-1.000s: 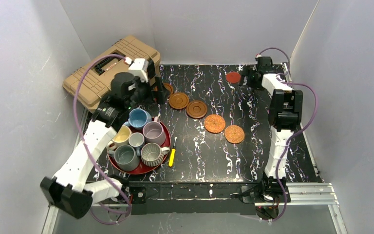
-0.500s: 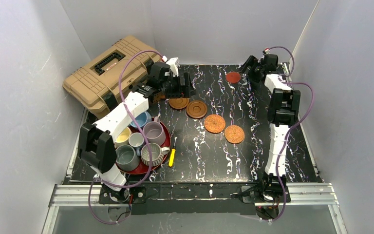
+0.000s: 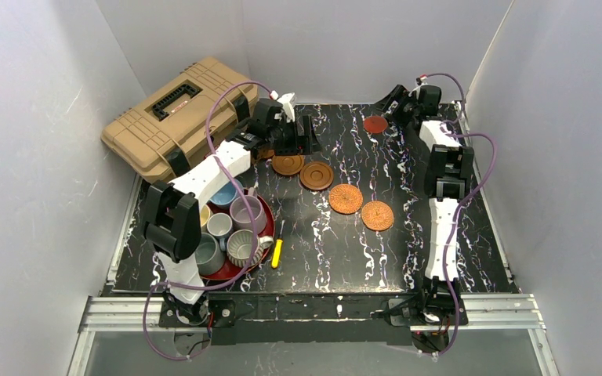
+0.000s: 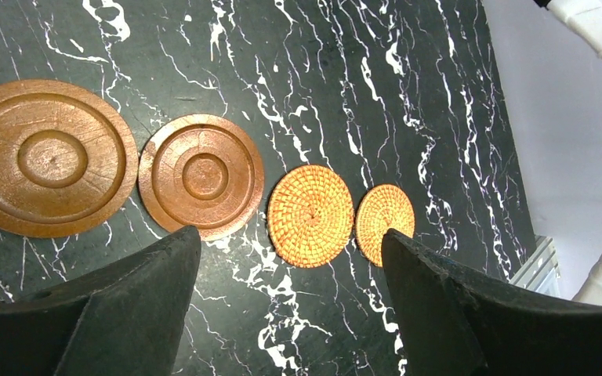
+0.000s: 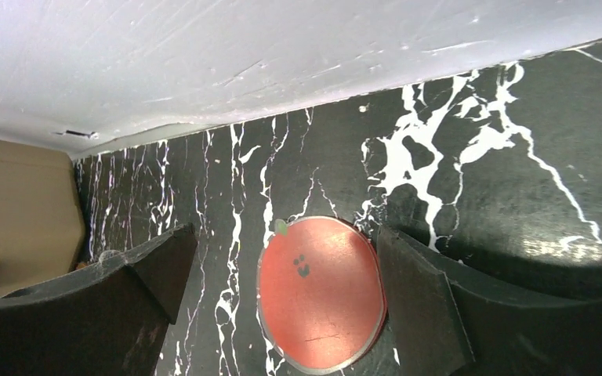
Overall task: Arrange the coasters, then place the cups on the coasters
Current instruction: Move the coaster to the center of the board.
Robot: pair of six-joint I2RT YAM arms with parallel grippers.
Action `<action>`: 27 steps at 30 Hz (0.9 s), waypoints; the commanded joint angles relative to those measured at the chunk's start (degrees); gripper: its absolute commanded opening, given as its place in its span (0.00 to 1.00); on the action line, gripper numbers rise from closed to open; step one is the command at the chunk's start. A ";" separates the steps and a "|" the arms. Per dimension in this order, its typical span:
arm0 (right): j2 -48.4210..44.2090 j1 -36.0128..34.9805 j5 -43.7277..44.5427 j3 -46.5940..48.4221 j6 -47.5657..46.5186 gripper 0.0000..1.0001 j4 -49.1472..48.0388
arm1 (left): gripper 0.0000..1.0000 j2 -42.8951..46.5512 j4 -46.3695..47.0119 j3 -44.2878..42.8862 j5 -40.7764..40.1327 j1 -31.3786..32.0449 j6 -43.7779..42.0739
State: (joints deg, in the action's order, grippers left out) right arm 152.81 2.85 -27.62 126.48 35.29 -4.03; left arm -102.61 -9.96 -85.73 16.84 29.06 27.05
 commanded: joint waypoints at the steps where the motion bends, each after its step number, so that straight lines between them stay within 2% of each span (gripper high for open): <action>1: 4.94 -1.35 -2.26 -0.25 -4.68 0.95 11.54 | 0.82 -0.10 0.57 -2.15 1.61 0.12 -0.27; 13: 2.66 -2.74 -9.06 -3.27 -15.55 0.95 19.82 | 0.79 0.95 0.37 0.23 1.39 0.15 -0.89; 27: -8.30 -9.73 3.25 -16.69 -28.59 0.96 23.90 | 0.78 11.02 0.10 8.64 -2.80 0.14 -1.96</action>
State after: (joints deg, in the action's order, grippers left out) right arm 143.55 -4.56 -30.94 115.52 11.00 6.11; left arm -97.41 -9.45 -78.56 16.01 29.06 26.39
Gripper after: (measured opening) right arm 0.957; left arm 0.783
